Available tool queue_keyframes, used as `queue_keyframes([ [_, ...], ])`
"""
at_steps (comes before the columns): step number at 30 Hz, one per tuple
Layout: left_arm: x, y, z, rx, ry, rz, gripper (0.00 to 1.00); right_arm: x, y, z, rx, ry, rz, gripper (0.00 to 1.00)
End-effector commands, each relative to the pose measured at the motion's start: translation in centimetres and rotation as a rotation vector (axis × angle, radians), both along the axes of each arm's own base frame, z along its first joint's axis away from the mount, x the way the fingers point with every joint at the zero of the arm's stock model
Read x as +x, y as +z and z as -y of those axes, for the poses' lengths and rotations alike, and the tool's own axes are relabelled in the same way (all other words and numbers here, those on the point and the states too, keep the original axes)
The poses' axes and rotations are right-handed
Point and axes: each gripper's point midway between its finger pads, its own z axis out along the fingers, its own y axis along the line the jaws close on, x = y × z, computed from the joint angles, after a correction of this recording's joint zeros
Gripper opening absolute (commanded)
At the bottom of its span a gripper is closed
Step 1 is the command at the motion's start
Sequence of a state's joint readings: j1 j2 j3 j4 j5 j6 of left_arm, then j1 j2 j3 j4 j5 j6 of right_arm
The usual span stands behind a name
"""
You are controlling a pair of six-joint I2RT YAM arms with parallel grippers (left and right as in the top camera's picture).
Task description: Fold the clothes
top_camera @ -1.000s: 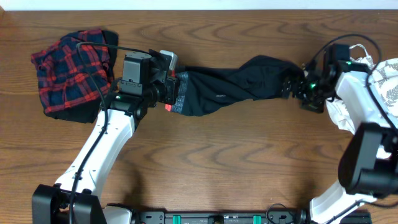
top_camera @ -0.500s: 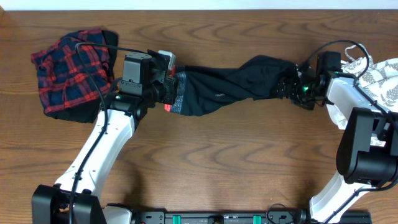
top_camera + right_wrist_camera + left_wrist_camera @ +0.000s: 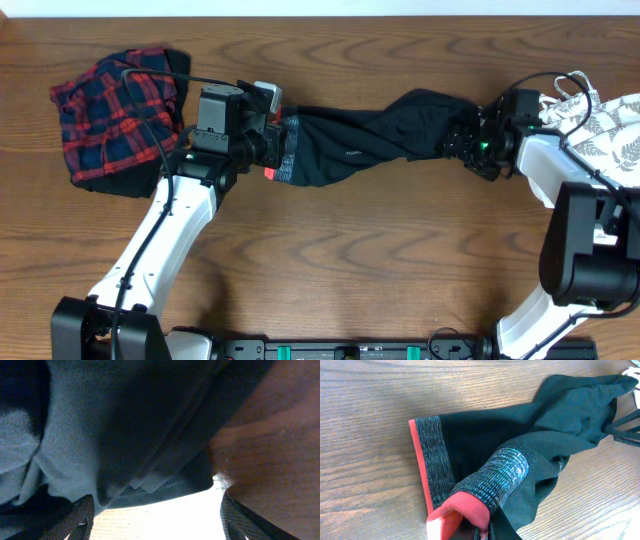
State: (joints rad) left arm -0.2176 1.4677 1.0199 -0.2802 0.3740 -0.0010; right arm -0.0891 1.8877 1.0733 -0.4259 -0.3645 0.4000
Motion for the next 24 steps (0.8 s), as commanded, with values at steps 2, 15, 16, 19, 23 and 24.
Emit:
queue_keyframes([
  [2,0.0,0.8,-0.4,-0.001,0.015,0.022,0.06,-8.2,-7.3,0.2,-0.008,-0.198,-0.348,0.79],
  [15,0.0,0.7,-0.4,-0.001,0.015,0.021,0.06,-9.6,-8.1,-2.4,0.191,-0.354,-0.402,0.52],
  [16,0.0,0.7,-0.4,-0.001,0.015,0.019,0.06,-9.0,-8.1,-2.4,0.196,-0.361,-0.378,0.52],
  [19,-0.2,0.6,-0.4,0.001,0.015,0.011,0.06,-6.4,-7.6,-2.3,0.207,-0.349,-0.264,0.49],
  [23,-0.2,0.5,-0.4,0.001,0.015,0.008,0.06,-4.5,-7.4,-2.1,0.189,-0.361,-0.18,0.36],
  [24,-0.2,0.5,-0.4,0.002,0.015,0.008,0.06,-4.5,-7.4,-2.1,0.182,-0.372,-0.183,0.36],
])
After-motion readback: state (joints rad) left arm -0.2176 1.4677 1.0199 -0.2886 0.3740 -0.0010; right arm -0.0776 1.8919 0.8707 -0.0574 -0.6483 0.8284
